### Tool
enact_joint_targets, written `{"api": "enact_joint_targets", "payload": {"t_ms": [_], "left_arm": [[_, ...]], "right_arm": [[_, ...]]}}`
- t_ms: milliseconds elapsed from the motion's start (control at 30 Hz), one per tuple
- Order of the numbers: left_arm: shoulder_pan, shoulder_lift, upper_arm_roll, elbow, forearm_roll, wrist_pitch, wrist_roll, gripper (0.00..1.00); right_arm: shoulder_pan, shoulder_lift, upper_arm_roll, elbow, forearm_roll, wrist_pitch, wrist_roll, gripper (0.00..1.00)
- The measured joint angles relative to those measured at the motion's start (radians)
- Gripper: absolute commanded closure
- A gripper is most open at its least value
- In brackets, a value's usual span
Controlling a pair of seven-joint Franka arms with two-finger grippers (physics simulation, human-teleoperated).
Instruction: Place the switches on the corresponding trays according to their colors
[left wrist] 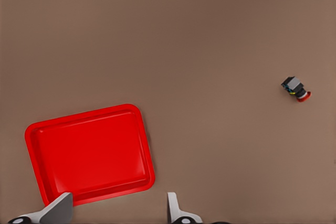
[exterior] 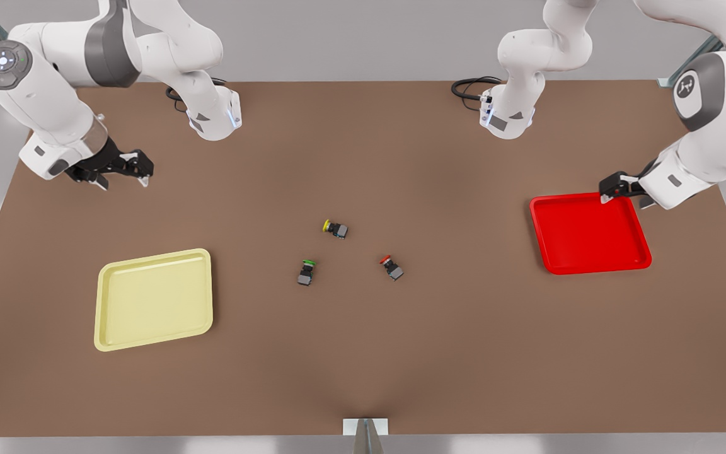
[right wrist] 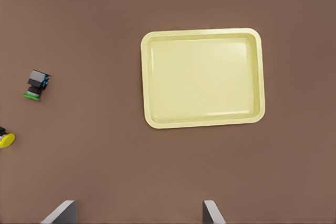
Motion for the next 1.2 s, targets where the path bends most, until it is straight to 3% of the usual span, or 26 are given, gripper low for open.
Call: {"api": "enact_joint_targets", "payload": {"t_ms": [133, 300, 433, 533, 667, 767, 833, 1067, 1200], "left_arm": [[0.029, 0.002, 0.0, -0.002, 0.001, 0.0, 0.0, 0.0], [0.006, 0.027, -0.006, -0.005, -0.001, 0.008, -0.043, 0.0], [0.016, 0.044, -0.024, -0.005, -0.006, 0.013, -0.076, 0.0], [0.009, 0.058, -0.064, -0.003, -0.009, 0.013, -0.128, 0.0], [0.016, 0.064, -0.07, -0.002, -0.01, 0.014, -0.138, 0.0], [0.011, 0.064, -0.085, -0.002, -0.011, 0.014, -0.148, 0.0], [0.015, 0.067, -0.109, -0.002, -0.011, 0.015, -0.167, 0.0], [-0.024, 0.201, -0.348, -0.005, -0.003, 0.17, -0.589, 0.0], [-0.161, 0.327, -0.35, 0.001, 0.021, 0.341, -0.861, 0.0]], "right_arm": [[0.009, 0.0, 0.005, 0.005, 0.008, -0.013, 0.001, 0.0], [0.211, 0.048, 0.02, 0.02, 0.074, -0.001, 0.002, 0.0], [0.396, 0.181, 0.02, 0.083, 0.148, 0.088, -0.08, 0.0], [0.55, 0.37, 0.022, 0.235, 0.15, 0.125, -0.254, 0.0], [0.548, 0.518, 0.094, 0.247, 0.155, 0.248, -0.461, 0.0], [0.569, 0.578, 0.16, 0.237, 0.149, 0.328, -0.4, 0.0], [0.602, 0.621, 0.161, 0.235, 0.143, 0.367, -0.345, 0.0], [0.581, 0.783, 0.152, 0.195, 0.127, 0.518, -0.322, 0.0], [0.577, 0.823, 0.145, 0.181, 0.118, 0.566, -0.322, 0.0]]}}
